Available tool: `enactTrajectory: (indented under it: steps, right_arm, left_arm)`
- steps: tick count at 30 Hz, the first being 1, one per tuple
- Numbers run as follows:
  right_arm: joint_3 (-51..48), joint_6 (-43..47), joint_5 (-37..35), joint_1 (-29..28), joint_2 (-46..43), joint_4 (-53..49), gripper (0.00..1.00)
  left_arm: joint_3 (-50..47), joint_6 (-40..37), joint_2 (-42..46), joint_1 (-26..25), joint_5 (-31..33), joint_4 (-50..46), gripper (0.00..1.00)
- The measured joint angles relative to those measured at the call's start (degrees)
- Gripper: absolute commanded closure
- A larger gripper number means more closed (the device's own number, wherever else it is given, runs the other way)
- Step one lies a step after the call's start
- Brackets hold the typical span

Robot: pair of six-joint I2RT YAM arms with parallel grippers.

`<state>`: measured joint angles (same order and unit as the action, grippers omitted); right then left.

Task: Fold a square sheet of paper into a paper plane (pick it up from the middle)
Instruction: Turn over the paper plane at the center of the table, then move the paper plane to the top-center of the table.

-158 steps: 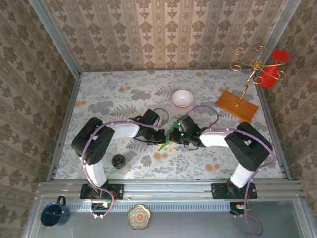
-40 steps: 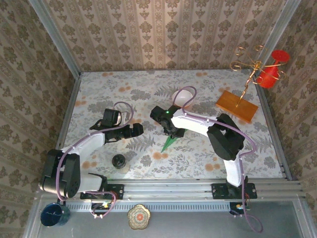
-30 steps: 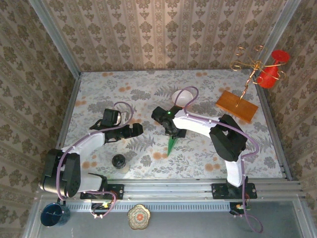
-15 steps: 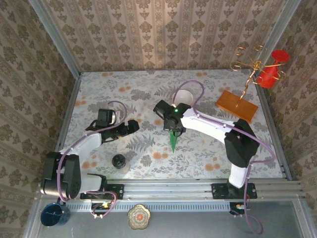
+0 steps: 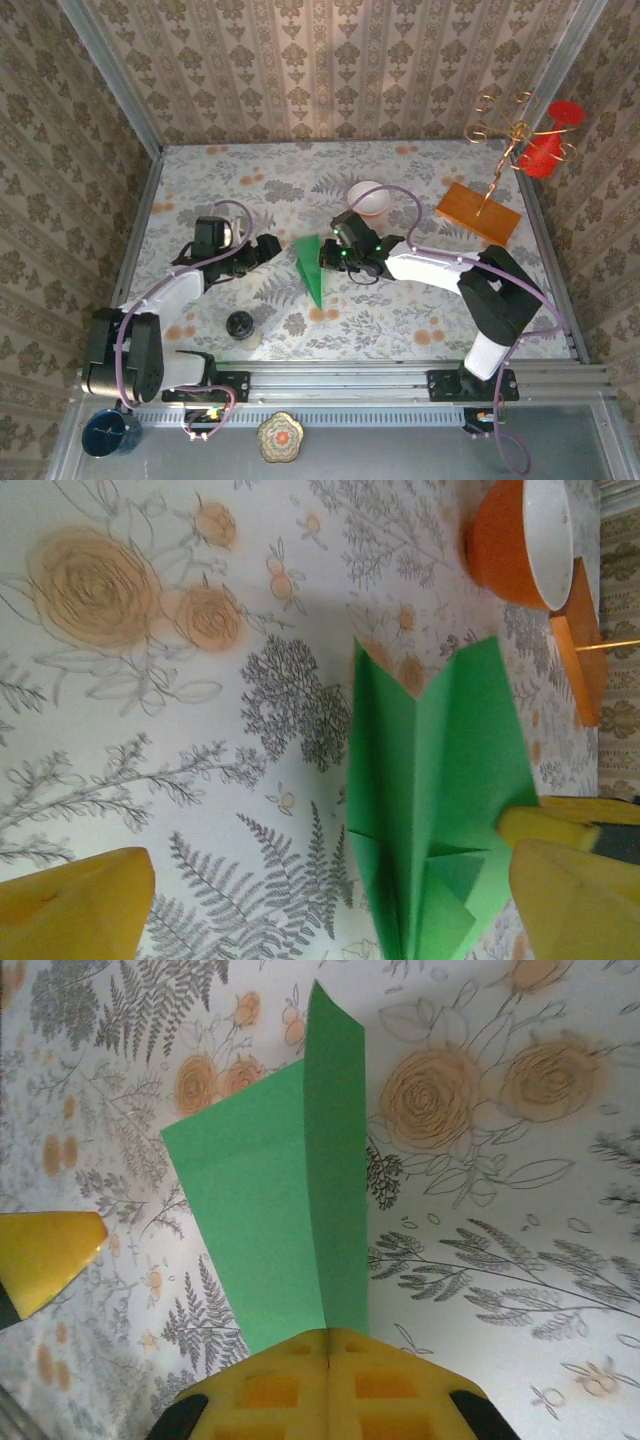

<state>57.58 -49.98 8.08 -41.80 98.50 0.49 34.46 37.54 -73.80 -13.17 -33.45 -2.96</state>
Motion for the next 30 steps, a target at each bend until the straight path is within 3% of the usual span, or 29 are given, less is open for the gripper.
enactTrajectory:
  steps: [7, 15, 30]
  right_arm:
    - [-10.3, -3.8, 7.1, 3.4, 1.0, 15.3, 0.94]
    - [-15.1, -5.3, 10.5, 6.4, 1.0, 23.0, 0.94]
    - [-15.9, -5.3, 11.9, 7.1, 1.0, 25.1, 0.95]
  left_arm:
    - [0.1, 2.0, -4.6, -6.9, 0.5, 0.0, 0.31]
    - [3.8, 3.7, -12.5, -15.5, 0.9, -0.2, 0.45]
    - [10.3, 5.3, -19.4, -16.1, 4.4, -1.8, 0.89]
